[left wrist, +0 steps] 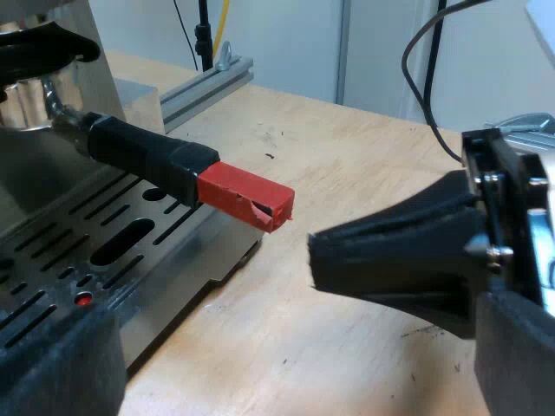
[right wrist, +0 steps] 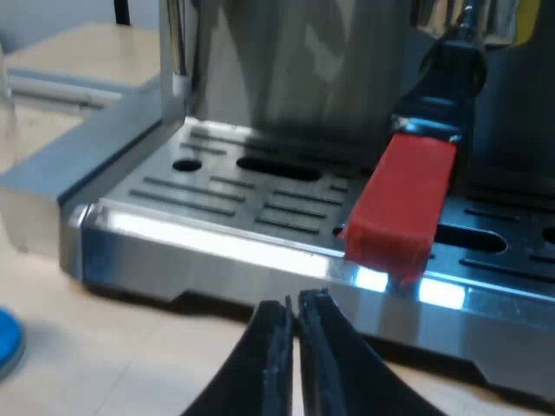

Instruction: Grind coffee beans and then tamp

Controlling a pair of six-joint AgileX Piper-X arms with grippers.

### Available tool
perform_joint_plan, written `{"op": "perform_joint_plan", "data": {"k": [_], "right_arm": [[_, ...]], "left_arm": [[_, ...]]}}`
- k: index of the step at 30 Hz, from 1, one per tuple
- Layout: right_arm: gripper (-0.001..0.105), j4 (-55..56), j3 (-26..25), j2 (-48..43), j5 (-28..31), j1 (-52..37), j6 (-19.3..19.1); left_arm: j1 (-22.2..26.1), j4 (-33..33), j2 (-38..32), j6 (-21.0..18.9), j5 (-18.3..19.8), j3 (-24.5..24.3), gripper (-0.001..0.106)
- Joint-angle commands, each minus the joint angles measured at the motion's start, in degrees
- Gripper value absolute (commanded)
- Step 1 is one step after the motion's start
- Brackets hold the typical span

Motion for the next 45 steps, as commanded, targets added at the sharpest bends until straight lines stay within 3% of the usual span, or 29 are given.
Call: {"op": "perform_joint_plan", "data": {"k": [1,13,21,45], "right_arm": [[0.005,-5.3,-0.36,1.42,0.86,-2.84,-0.65],[0.005,-6.58,-0.36,1.43,0.63,-7.85,-0.65],[0.005,-6.58,-0.36,1.43,5.79,-7.83,-0.65],[0.005,-7.84,-0.36,1.43,5.96,-10.5,-0.65]], "left_arm": [[-0.21,-0.72,-0.29,-0.05,0.68,-0.2,0.083],[-0.21,-0.72,-0.29,-0.05,0.68,-0.2,0.083],[-0.21,-0.72,-0.29,-0.05,0.68,-0.2,0.083],[-0.21,-0.72,-0.29,-0.05,0.68,-0.2,0.083]]}}
